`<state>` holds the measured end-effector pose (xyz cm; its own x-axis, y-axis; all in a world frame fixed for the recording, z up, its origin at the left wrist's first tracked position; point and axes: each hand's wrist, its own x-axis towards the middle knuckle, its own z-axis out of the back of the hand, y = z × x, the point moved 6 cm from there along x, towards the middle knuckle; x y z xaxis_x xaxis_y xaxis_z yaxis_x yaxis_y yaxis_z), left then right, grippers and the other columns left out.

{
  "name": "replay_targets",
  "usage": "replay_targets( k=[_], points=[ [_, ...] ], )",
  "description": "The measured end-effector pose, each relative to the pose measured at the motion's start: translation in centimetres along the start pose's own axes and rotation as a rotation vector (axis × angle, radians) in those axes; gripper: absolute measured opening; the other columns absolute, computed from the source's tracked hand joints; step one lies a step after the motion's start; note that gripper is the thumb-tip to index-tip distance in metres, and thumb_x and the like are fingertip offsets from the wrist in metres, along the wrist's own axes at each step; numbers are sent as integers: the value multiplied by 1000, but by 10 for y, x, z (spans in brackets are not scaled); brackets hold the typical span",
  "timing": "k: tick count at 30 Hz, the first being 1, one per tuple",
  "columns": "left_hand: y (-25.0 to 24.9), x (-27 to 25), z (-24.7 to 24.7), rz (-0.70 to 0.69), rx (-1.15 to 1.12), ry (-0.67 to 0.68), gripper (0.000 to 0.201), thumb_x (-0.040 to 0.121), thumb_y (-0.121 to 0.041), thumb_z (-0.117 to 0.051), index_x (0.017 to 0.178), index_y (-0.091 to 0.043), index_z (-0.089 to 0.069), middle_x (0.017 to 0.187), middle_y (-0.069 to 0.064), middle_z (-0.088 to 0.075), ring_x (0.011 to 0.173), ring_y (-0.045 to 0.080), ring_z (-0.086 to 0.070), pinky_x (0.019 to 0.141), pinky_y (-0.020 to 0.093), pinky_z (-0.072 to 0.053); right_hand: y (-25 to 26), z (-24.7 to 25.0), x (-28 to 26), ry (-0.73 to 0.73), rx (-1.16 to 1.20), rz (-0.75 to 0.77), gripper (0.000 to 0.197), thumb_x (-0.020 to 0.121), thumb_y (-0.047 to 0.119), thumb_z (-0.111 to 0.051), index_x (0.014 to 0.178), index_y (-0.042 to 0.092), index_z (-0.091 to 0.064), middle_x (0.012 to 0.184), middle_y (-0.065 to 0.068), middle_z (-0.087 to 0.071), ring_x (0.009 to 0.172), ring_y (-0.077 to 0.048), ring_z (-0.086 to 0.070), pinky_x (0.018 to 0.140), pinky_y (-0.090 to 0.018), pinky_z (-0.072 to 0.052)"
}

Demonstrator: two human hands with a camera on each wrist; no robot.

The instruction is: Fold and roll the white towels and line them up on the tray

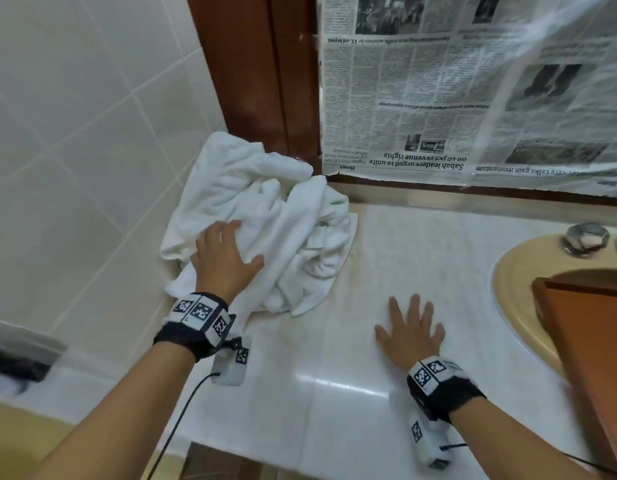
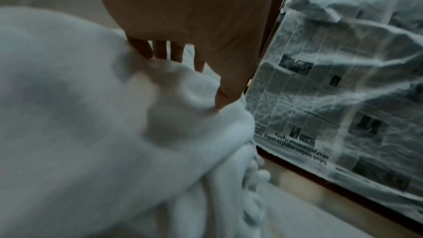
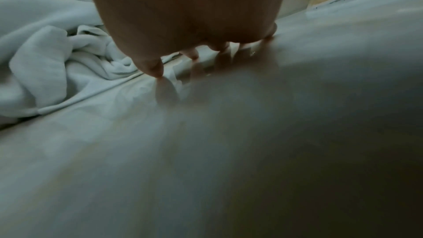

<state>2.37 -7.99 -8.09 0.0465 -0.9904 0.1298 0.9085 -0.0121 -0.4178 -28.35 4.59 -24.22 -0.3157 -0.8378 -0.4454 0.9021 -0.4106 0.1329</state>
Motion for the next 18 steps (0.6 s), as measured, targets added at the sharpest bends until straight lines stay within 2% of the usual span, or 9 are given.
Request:
replay_targets(
  k=[3, 6, 9, 10, 12, 14, 16, 17, 18],
  points=[
    [14, -11, -17, -4, -33, -28, 53, 83, -25, -67, 132, -23, -49, 135, 9, -46, 119, 37, -45, 95, 49, -38, 0, -1, 1, -3, -3, 2, 71, 96, 59, -22, 152, 32, 13, 155, -9, 31, 143, -36, 25, 116, -56, 2],
    [23, -23, -21, -3, -234, -106, 40, 86, -14, -63, 124, -17, -54, 122, 8, -61, 110, 34, -55, 92, 41, -40, 0, 1, 0, 0, -2, -3, 71, 96, 59, -24, 152, 33, 11, 156, -9, 29, 144, -36, 23, 117, -55, 1],
    [24, -30, -14, 136, -426, -76, 36, 91, -19, -62, 126, -13, -56, 120, 8, -64, 112, 30, -56, 85, 25, -35, 1, 4, 0, -9, 2, 0, 72, 96, 59, -27, 153, 33, 7, 157, -8, 26, 145, -36, 21, 117, -55, -1],
    [20, -32, -12, 135, -443, -49, 32, 92, -22, -61, 124, -13, -59, 118, 8, -65, 110, 27, -56, 83, 23, -34, 0, 6, -2, -15, 5, 2, 71, 96, 59, -28, 153, 33, 6, 158, -8, 26, 145, -35, 20, 117, -54, -1],
    [7, -38, -8, 73, -497, 17, 23, 93, -25, -61, 113, -15, -65, 104, 5, -68, 98, 21, -58, 77, 25, -36, 0, 9, -4, -14, 16, 9, 71, 95, 58, -31, 153, 33, 3, 158, -8, 24, 145, -35, 19, 118, -54, -2],
    [-10, -52, -5, -12, -619, 105, 10, 93, -28, -62, 97, -20, -66, 84, -5, -65, 80, 11, -57, 67, 24, -38, -1, 11, -5, 1, 26, 4, 72, 95, 58, -35, 153, 31, -2, 160, -7, 20, 146, -34, 16, 118, -53, -5],
    [-28, -73, -5, -96, -733, 207, 8, 94, -29, -61, 87, -25, -62, 69, -15, -58, 66, 2, -52, 60, 18, -38, 1, 21, -10, 15, 64, -12, 73, 92, 60, -41, 152, 26, -16, 161, -8, 6, 147, -34, 5, 117, -51, -12],
    [-38, -84, -6, -134, -786, 260, 8, 94, -29, -60, 86, -26, -61, 67, -17, -58, 64, 0, -51, 59, 16, -38, 4, 29, -14, 2, 111, -3, 69, 92, 60, -43, 147, 21, -31, 159, -11, -11, 146, -34, -8, 115, -49, -19],
    [-47, -95, -9, -167, -832, 315, 7, 94, -30, -60, 87, -27, -62, 68, -18, -59, 65, 1, -53, 61, 15, -40, 9, 38, -19, -18, 200, 27, 62, 92, 60, -45, 133, 15, -48, 148, -14, -35, 140, -33, -27, 109, -44, -30]
  ],
)
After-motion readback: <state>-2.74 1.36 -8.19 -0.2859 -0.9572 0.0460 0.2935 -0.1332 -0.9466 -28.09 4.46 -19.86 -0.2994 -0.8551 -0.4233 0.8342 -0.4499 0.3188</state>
